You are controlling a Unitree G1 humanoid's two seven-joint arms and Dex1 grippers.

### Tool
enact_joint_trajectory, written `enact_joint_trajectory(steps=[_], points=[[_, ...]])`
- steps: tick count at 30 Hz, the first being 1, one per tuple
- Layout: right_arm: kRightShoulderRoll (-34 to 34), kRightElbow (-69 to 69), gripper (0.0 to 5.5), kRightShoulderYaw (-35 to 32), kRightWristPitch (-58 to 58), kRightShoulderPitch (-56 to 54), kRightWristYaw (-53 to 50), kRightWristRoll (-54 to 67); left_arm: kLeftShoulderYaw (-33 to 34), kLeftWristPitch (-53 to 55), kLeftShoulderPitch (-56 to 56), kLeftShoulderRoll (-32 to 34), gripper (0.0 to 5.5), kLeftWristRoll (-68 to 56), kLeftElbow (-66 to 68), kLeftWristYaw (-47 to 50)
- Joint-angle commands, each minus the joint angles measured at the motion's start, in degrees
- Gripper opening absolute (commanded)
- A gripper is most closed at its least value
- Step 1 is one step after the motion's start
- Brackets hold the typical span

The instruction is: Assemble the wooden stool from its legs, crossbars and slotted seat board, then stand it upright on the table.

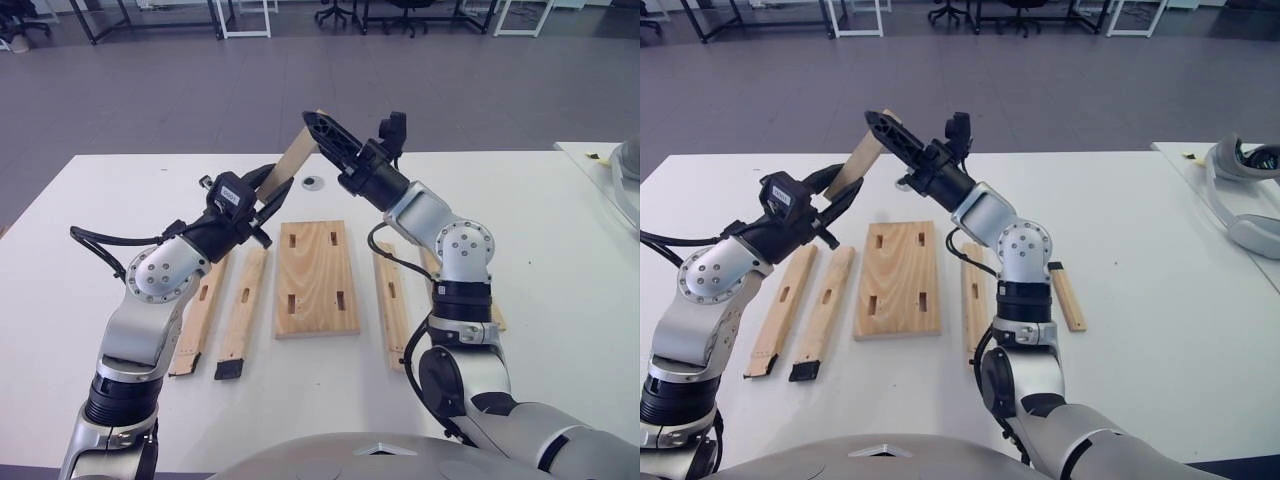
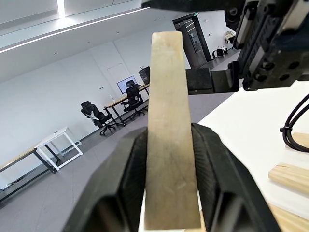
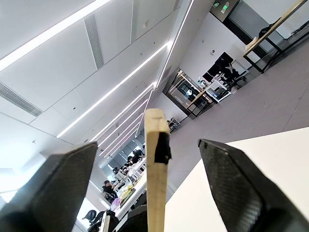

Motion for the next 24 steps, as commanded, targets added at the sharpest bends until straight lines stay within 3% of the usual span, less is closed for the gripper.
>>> enact_joint_trajectory(steps=[1,13,16,20,24], points=[[1.61,-0.45,3.0,-0.22,-0.26,-2.33,-3.18,1.24,-0.07,-0.29,-1.0,0.09,1.29,1.42,0.49,0.13],[1.22,-1.43,0.71,1.9,-0.55,-0.73,-4.89,1.14,-1.15,-0.37,-0.49,0.08,1.29,3.1,0.88,-0.82],[-0.93,-3.32,0.48,5.37,-2.79,1.14,-3.5,-4.69,-2.39,0.63,0.92,0.04,1.29,4.08,1.83,-0.82],[-0.24,-6.02,0.42,5.0,-8.28,5.51,-6.63,-10.24,-4.78,0.39,4.5,-0.19,2.19,6.14,4.45,-0.62],[-4.44,-13.22,0.42,7.16,-13.77,14.85,-11.52,-22.65,-0.67,1.41,7.3,-1.48,2.85,2.93,3.79,0.16]])
